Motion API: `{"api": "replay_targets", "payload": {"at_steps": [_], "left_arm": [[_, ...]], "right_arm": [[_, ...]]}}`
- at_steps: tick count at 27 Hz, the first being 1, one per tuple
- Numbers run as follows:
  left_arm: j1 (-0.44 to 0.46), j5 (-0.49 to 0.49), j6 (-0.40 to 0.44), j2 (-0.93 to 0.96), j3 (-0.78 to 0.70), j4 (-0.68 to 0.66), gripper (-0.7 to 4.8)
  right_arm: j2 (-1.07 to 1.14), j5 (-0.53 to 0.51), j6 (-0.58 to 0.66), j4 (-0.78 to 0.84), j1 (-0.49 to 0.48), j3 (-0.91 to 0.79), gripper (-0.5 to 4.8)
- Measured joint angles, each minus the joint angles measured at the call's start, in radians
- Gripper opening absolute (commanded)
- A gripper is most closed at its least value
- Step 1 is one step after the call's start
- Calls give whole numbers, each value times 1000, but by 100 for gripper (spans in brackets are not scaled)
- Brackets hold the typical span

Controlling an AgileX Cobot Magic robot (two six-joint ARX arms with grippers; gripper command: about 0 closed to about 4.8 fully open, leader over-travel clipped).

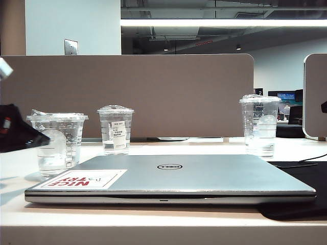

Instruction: Pick up the coffee cup on the middle and place it on the left side of the laptop.

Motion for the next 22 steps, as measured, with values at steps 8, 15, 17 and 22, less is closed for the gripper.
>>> {"api": "replay_targets", "payload": {"at_steps": [8, 15, 17, 22], "left_arm": [[26, 0, -97, -147, -97, -2, 462], [26, -52, -115, -367, -151, -57, 5], [26, -63, -121, -407, -151, -64, -6], [26, -145, -162, -532, -151, -65, -6]], "right_arm": [[0, 0, 0, 0, -1, 0, -5], [-27, -2, 0, 1, -77, 0, -5], [-36, -2, 0, 0, -113, 0, -5], [-64, -2, 0, -1, -225, 0, -5]]}}
